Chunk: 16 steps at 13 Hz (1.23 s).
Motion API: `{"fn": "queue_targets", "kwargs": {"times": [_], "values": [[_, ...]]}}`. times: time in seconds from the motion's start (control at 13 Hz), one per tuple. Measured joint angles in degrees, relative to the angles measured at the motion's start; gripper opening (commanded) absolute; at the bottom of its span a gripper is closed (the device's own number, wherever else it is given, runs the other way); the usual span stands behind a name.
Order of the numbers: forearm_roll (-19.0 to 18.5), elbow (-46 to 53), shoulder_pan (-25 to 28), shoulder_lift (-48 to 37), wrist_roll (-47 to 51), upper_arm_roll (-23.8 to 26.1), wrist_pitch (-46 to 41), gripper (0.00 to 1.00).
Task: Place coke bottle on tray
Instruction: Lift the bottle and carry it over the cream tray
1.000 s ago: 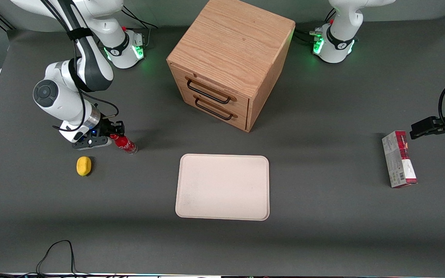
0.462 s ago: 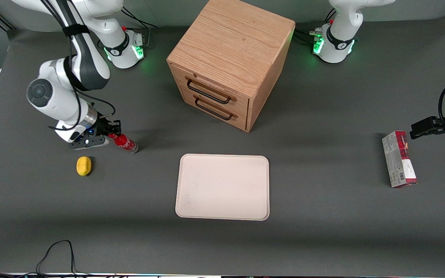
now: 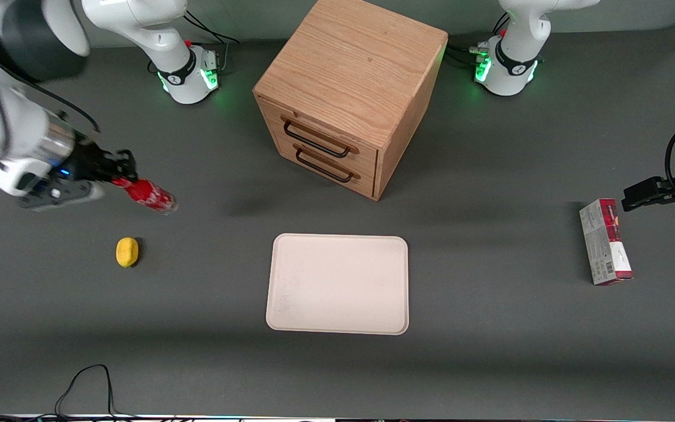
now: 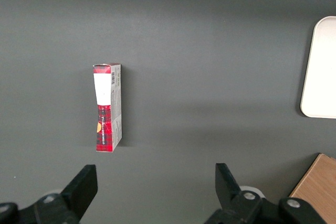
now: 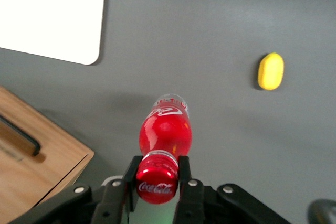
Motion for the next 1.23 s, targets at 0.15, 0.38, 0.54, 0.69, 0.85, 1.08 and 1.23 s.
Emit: {"fn": "queue_targets", "kwargs": {"times": [0.15,0.38,0.54,0.69,0.85,1.08,1.23], "values": [[0.00,8.80,-0.70,2.71,1.00,-0.14,-5.96,0.00],[0.01,20.96,-0.78,11.06,3.45,0.06,-11.33,0.00],[0.11,28.54,-0.69,18.91,7.32,2.00,-11.44,0.00],[0.14,36.30,-0.33,27.75,13.34,6.29,-10.61,0.00],[0.13,40.59,2.11,35.19,21.40,8.64,-4.15,0.00],[-3.09,42.56,8.18,43.17,28.56,8.86,5.98,0.00],[-5.25,42.92,11.00,47.41,31.82,8.87,12.57,0.00]]}}
